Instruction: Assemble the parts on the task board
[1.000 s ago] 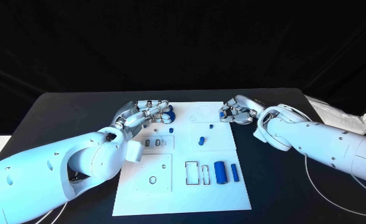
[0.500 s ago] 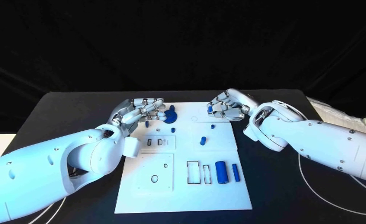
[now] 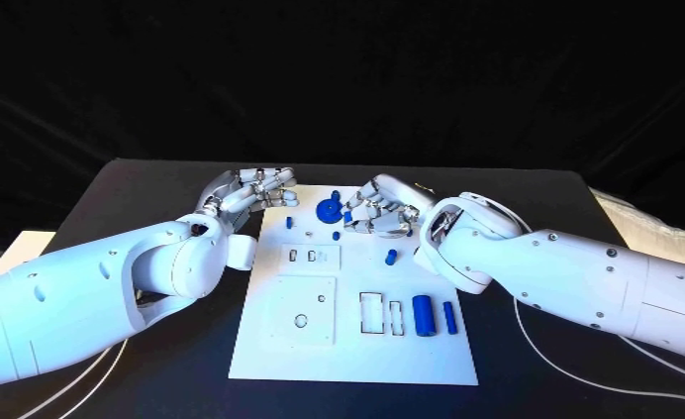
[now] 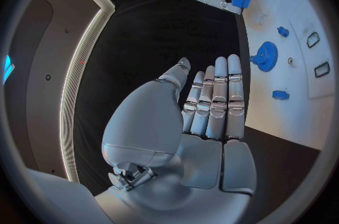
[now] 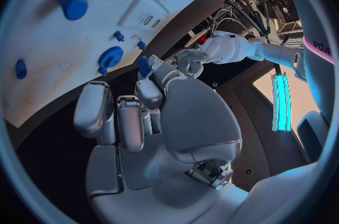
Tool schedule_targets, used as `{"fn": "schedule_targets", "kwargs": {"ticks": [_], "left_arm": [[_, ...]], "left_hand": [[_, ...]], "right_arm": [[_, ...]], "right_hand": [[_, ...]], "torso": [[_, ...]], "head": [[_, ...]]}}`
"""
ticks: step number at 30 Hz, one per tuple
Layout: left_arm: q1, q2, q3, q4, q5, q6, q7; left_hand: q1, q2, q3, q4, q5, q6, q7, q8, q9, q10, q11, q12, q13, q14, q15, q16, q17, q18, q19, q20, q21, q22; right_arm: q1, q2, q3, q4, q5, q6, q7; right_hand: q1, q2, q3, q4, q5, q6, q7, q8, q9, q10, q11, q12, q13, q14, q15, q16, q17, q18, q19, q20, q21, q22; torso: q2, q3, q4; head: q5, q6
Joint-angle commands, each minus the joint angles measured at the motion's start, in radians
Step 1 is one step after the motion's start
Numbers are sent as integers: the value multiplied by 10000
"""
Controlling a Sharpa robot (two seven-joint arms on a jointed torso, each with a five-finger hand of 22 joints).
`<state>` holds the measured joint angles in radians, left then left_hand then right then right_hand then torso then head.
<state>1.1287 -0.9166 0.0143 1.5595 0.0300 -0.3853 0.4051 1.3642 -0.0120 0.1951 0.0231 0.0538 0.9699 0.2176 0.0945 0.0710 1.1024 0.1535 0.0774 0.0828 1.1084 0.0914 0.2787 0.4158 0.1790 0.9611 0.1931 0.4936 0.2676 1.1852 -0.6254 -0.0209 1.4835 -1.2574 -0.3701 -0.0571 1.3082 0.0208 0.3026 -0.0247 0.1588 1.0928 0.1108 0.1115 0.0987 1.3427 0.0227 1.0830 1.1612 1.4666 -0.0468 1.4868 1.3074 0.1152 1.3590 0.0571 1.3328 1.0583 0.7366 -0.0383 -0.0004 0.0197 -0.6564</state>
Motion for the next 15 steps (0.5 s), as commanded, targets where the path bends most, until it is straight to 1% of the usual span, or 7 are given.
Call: {"fn": "schedule_targets", "kwargs": {"ticks": [1,2,4,6,7,11,15], "left_arm": [[3,18,5,-2,222,37,224],[3,18,5,3,230,31,223],[4,16,5,15,240,17,216],[4,19,5,22,246,9,211],[4,23,5,29,248,6,209],[5,46,5,85,253,2,207],[5,75,5,131,255,6,204]], "left_hand": [[-72,22,42,4,63,-53,43,-37,-12,-28,17,-32,-14,42,7,-30,-11,33,-61,26,-47,-8],[-72,22,42,4,63,-53,43,-37,-12,-28,17,-32,-14,42,7,-30,-11,33,-61,26,-47,-8],[-67,24,50,-2,63,-51,42,-36,-11,-25,16,-30,-15,48,6,-38,-14,33,-58,26,-51,-12],[-67,24,50,-2,63,-51,42,-36,-11,-25,16,-30,-15,48,6,-38,-14,33,-58,26,-51,-12],[-67,24,50,-2,63,-51,42,-36,-11,-25,16,-30,-15,48,6,-38,-14,33,-58,26,-51,-12],[-67,24,50,-2,63,-51,42,-36,-11,-25,16,-30,-15,48,6,-38,-14,33,-58,26,-51,-12],[-67,24,50,-2,63,-51,42,-36,-11,-25,16,-30,-15,48,6,-38,-14,33,-58,26,-51,-12]], "right_arm": [[-77,277,-38,-143,-1084,282,-975],[-112,368,-48,-176,-1204,281,-1041],[-179,546,-64,-243,-1428,278,-1163],[-236,696,-78,-302,-1616,285,-1319],[-262,774,-90,-339,-1705,295,-1409],[-359,1036,-146,-485,-1951,382,-1689],[-422,1183,-167,-572,-2047,539,-1742]], "right_hand": [[-141,-45,87,37,73,43,-27,28,77,-71,-8,-50,-19,722,-30,-46,1062,-167,-55,-17,-66,-29],[-144,-48,87,37,73,42,-27,27,76,-71,-8,-53,-21,722,-30,-47,1059,-167,-56,-17,-68,-32],[-153,-66,89,30,76,39,-27,22,76,-75,-8,-66,-30,720,-29,-52,1053,-166,-57,-16,-70,-34],[-154,-73,94,23,81,38,-29,20,75,-77,-9,-72,-33,720,-29,-54,1049,-164,-62,-15,-76,-44],[-155,-85,100,13,93,40,-30,19,76,-79,-11,-81,-38,714,-29,-70,1023,-161,-68,-15,-84,-59],[-159,-112,115,-9,121,47,-33,17,77,-83,-13,-102,-52,707,-31,-91,990,-158,-75,-14,-94,-75],[-166,-133,122,-21,137,51,-33,15,78,-88,-14,-119,-63,705,-31,-97,981,-154,-84,-14,-105,-95]], "torso": [[-30,-55,51],[-26,-62,56],[-11,-33,21],[-4,-39,19],[-14,-28,15],[-12,-39,27],[-6,-23,28]], "head": [[69,-75],[81,-90],[132,-110],[159,-130],[173,-149],[198,-195],[253,-241]]}}
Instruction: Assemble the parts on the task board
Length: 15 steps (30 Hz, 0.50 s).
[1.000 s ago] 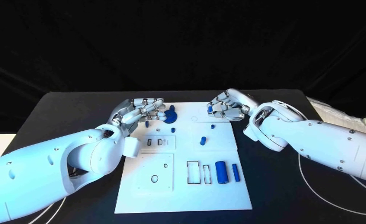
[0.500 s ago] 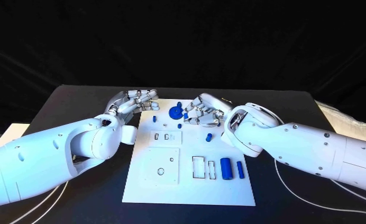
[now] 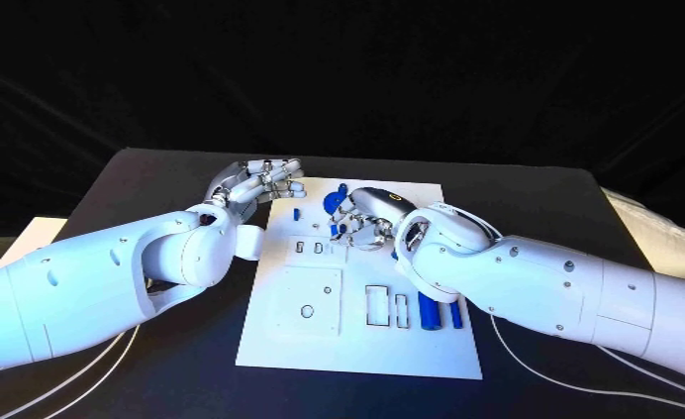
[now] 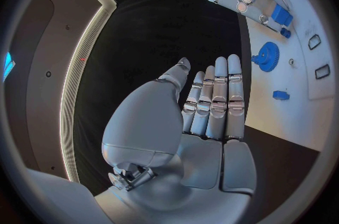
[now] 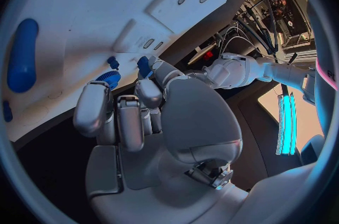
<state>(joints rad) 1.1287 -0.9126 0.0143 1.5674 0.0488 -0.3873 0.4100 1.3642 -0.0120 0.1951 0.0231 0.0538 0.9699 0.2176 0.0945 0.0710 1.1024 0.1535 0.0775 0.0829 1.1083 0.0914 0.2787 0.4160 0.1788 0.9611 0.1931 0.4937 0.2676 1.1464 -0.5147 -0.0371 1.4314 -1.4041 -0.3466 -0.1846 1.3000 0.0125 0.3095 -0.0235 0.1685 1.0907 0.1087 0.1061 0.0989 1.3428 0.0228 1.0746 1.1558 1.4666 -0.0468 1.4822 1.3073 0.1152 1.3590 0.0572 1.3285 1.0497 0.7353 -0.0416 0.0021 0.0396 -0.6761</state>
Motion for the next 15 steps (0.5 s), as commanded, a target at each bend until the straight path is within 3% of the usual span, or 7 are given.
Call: {"fn": "schedule_targets", "kwargs": {"ticks": [1,15], "left_arm": [[5,49,5,74,67,26,156],[4,129,5,407,68,71,67]], "left_hand": [[-67,24,50,-2,63,-52,42,-36,-11,-25,16,-30,-15,48,6,-38,-15,35,-58,25,-52,-13],[-67,24,50,-2,63,-52,42,-36,-11,-25,16,-30,-15,48,6,-38,-15,35,-58,25,-52,-13]], "right_arm": [[-55,127,-14,-81,-612,382,-473],[-218,346,-38,-163,-680,590,-385]], "right_hand": [[-98,-71,55,-39,55,76,-10,67,77,-90,-14,-44,-13,702,-32,-62,966,-153,-88,-15,-69,-19],[-155,-114,57,-37,92,89,-7,64,79,-82,-10,-48,-11,703,-31,-62,972,-152,-92,-14,-78,-29]], "torso": [[9,9,6],[2,21,-27]], "head": [[71,-73],[102,-156]]}}
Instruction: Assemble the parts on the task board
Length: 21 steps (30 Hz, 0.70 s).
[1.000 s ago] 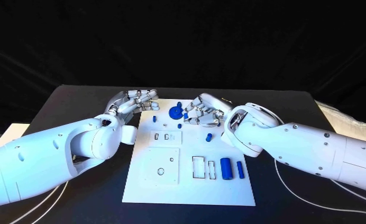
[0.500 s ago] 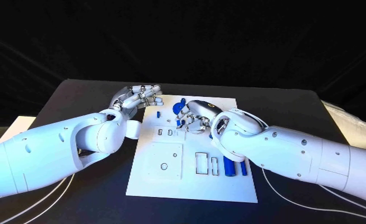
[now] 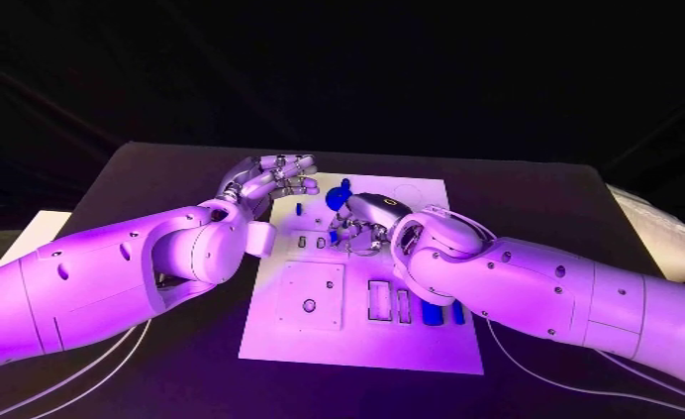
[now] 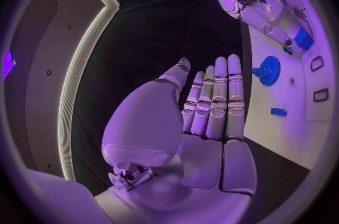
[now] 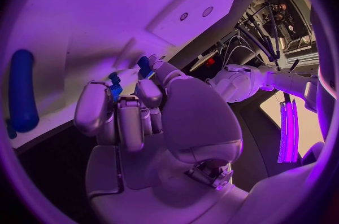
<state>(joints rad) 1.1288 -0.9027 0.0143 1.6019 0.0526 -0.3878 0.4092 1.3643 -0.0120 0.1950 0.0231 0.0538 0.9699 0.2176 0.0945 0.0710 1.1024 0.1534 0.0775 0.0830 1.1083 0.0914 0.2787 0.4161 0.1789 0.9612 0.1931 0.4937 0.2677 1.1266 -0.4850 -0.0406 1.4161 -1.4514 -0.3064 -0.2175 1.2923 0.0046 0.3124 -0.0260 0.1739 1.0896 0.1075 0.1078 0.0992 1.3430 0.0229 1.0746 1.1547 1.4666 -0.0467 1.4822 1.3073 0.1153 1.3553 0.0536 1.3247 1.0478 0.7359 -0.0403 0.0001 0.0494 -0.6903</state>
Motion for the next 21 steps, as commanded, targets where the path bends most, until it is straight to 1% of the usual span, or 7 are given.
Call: {"fn": "schedule_targets", "kwargs": {"ticks": [1,4,6,9,15,17,21], "left_arm": [[3,37,5,76,30,77,73],[3,54,5,118,31,86,63],[3,62,5,149,31,95,56],[2,73,5,182,31,96,54],[2,88,5,201,31,94,54],[2,88,5,203,31,95,52],[2,88,5,203,31,96,52]], "left_hand": [[-67,24,50,-2,63,-52,42,-36,-11,-25,17,-30,-16,48,6,-38,-16,34,-58,26,-52,-13],[-67,24,50,-2,63,-52,42,-36,-11,-25,17,-30,-16,48,6,-38,-16,34,-58,26,-52,-13],[-67,24,50,-2,63,-52,42,-36,-11,-25,17,-30,-16,48,6,-38,-16,34,-58,26,-52,-13],[-67,24,50,-2,63,-52,42,-36,-11,-25,17,-30,-16,48,6,-38,-16,34,-58,26,-52,-13],[-67,24,63,-9,61,-50,44,-34,-10,-22,17,-28,-17,65,6,-57,-21,35,-48,26,-60,-22],[-67,24,63,-9,61,-50,44,-34,-10,-22,17,-28,-17,65,6,-57,-21,35,-48,26,-60,-22],[-67,24,63,-9,61,-50,44,-34,-10,-22,17,-28,-17,65,6,-57,-21,35,-48,26,-60,-22]], "right_arm": [[-26,61,-3,-13,-208,181,-52],[-39,84,-4,-27,-178,183,-42],[-45,94,-5,-40,-117,187,-36],[-61,116,-7,-46,-72,191,-24],[-119,162,-7,-73,-93,163,-51],[-130,179,-8,-123,-74,172,-53],[-142,207,-8,-211,1,223,-39]], "right_hand": [[-79,-35,29,-11,38,100,4,48,76,-83,-11,-49,-1,703,-31,-62,973,-153,-56,22,-39,-9],[-79,-35,29,-11,38,100,4,48,76,-83,-11,-49,-1,703,-31,-62,973,-153,-56,22,-39,-9],[-102,-47,30,-8,52,106,4,47,76,-71,-10,-35,11,705,-31,-60,979,-150,-61,22,-47,-21],[-102,-47,30,-8,52,106,4,47,76,-71,-10,-35,11,705,-31,-60,979,-150,-61,22,-47,-21],[-116,-50,32,-5,62,111,2,47,77,-60,-11,-20,24,706,-31,-56,987,-153,-54,22,-41,-7],[-116,-50,32,-5,62,111,2,47,77,-60,-11,-20,24,706,-31,-56,987,-153,-54,22,-41,-7],[-141,-73,30,-4,72,107,5,41,76,-71,-11,-50,1,703,-31,-68,967,-150,-61,23,-51,-25]], "torso": [[-5,5,6],[-2,6,15],[-6,5,9],[-3,2,9],[3,18,6],[0,8,-1],[-1,5,-5]], "head": [[3,-24],[30,-72],[65,-73],[65,-78],[81,-69],[80,-79],[92,-78]]}}
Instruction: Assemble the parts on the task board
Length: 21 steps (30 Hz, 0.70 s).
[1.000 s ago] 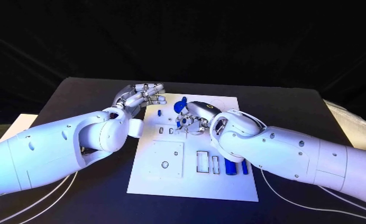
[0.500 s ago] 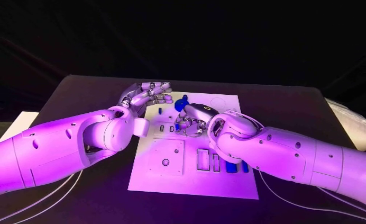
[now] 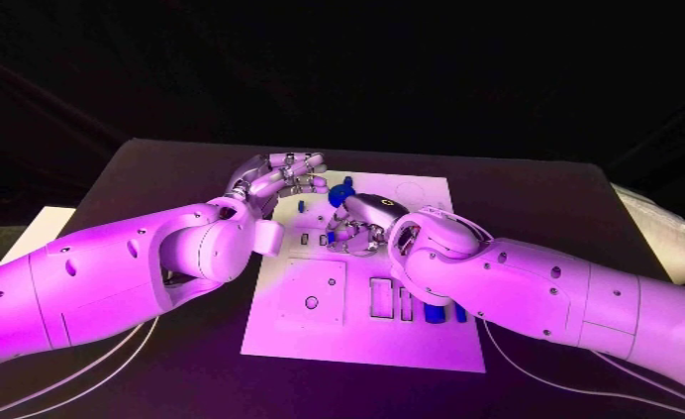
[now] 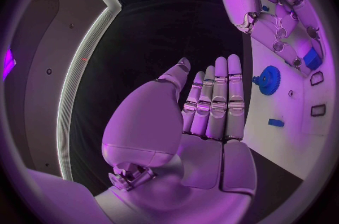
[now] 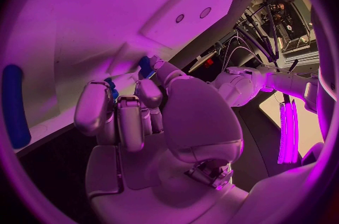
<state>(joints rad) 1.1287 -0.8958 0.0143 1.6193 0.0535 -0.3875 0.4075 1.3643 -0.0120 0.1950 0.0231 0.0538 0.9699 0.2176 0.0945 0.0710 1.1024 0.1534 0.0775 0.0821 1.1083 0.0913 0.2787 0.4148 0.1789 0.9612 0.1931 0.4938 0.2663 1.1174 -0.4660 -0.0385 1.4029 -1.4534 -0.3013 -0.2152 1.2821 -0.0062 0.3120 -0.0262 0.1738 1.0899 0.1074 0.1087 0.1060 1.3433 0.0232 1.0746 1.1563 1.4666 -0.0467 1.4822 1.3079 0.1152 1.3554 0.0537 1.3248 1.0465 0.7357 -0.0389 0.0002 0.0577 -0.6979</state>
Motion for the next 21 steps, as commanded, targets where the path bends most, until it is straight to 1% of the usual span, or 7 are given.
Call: {"fn": "schedule_targets", "kwargs": {"ticks": [1,6,10,21], "left_arm": [[3,19,5,29,21,95,69],[3,23,5,25,21,101,67],[3,23,5,20,21,107,63],[3,22,4,11,21,115,53]], "left_hand": [[-68,24,63,-9,61,-50,44,-34,-10,-22,17,-28,-9,65,6,-57,-8,35,-49,26,-61,-8],[-68,24,63,-9,61,-50,44,-34,-10,-22,17,-28,-9,65,6,-57,-8,35,-49,26,-61,-8],[-68,24,63,-9,61,-50,44,-34,-10,-22,17,-28,-9,65,6,-57,-8,35,-49,26,-61,-8],[-68,24,63,-9,61,-50,44,-34,-10,-22,17,-28,-9,65,6,-57,-8,35,-49,26,-61,-8]], "right_arm": [[-52,22,-30,-91,32,185,-58],[-58,43,-32,-128,17,172,-23],[-59,25,-33,-130,-64,166,-51],[-62,22,-34,-82,-248,391,-91]], "right_hand": [[-59,14,30,-3,79,100,8,25,7,-78,-12,-61,-20,703,-31,-71,957,-149,-62,22,-54,-15],[-112,-79,18,-22,102,70,18,-4,-2,-96,-6,-102,-44,702,-28,-78,952,-147,-68,24,-67,-32],[-132,-143,13,-45,116,46,29,-26,-9,-116,0,-141,-70,699,-24,-89,936,-145,-73,27,-77,-46],[-284,-419,-64,-88,151,-68,92,-128,-43,-246,51,-382,-237,686,14,-137,876,-134,-105,52,-133,-127]], "torso": [[4,-6,-5],[11,7,-11],[10,-4,1],[9,-5,-2]], "head": [[12,-4],[13,-11],[-9,-17],[-15,-27]]}}
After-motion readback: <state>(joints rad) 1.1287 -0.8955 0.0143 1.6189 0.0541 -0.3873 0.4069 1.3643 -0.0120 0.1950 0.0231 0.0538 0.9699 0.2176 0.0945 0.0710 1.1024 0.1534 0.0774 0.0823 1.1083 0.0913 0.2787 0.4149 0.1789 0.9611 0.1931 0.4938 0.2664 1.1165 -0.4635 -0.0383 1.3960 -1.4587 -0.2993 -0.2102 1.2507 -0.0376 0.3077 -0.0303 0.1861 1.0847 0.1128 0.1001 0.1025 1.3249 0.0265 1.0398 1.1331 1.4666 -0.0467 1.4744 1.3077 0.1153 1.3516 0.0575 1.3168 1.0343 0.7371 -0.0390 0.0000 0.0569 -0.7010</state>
